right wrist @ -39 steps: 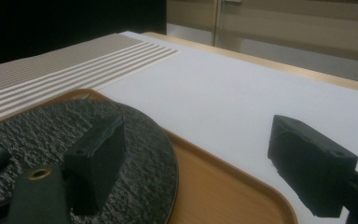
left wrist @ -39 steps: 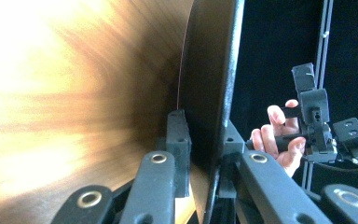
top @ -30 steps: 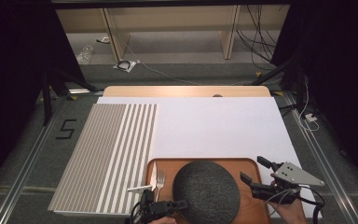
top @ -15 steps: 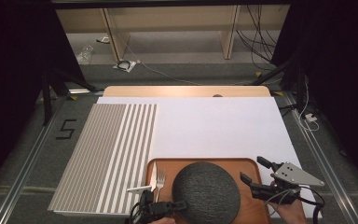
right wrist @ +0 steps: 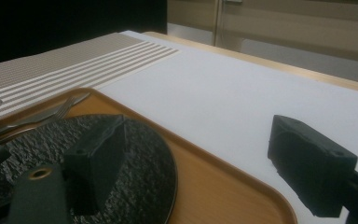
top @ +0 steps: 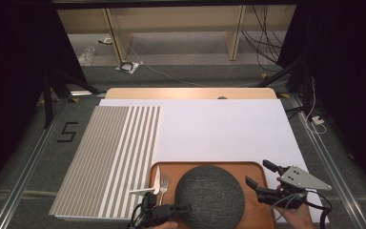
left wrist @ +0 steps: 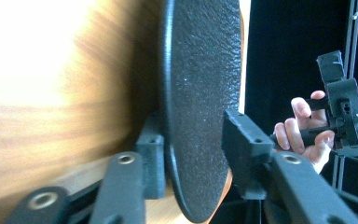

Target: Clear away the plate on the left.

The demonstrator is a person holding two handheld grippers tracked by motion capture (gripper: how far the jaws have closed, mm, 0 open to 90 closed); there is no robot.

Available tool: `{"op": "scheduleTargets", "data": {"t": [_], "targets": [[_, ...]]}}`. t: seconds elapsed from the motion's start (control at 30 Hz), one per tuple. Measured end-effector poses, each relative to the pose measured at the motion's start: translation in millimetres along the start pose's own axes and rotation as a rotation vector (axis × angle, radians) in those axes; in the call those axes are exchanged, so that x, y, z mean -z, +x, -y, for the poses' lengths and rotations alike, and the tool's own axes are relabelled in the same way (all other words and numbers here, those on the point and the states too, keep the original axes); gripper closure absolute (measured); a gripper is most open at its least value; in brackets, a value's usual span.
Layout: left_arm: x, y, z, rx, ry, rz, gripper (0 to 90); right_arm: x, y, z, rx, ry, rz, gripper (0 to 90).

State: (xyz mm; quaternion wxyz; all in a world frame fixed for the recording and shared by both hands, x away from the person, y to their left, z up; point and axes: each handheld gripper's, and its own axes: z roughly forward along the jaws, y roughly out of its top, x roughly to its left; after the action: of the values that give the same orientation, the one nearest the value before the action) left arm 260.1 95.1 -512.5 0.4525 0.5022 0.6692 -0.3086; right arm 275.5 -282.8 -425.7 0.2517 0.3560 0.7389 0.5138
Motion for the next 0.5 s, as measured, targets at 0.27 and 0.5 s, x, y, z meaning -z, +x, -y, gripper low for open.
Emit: {"op": "scheduleTargets", "data": {"t": [0.27, 0.5], "targets": [[-0.1, -2.2, -0.1, -0.019, 0.016, -0.011, 49.4, -0.6, 0.2, 0.2, 0.0, -0.002, -0.003, 20.6], [1.3, -4.1, 0.3, -0.026, 0.015, -0.015, 45.7, -0.9, 0.7, 0.2, 0.0, -0.002, -0.005, 20.6]]}}
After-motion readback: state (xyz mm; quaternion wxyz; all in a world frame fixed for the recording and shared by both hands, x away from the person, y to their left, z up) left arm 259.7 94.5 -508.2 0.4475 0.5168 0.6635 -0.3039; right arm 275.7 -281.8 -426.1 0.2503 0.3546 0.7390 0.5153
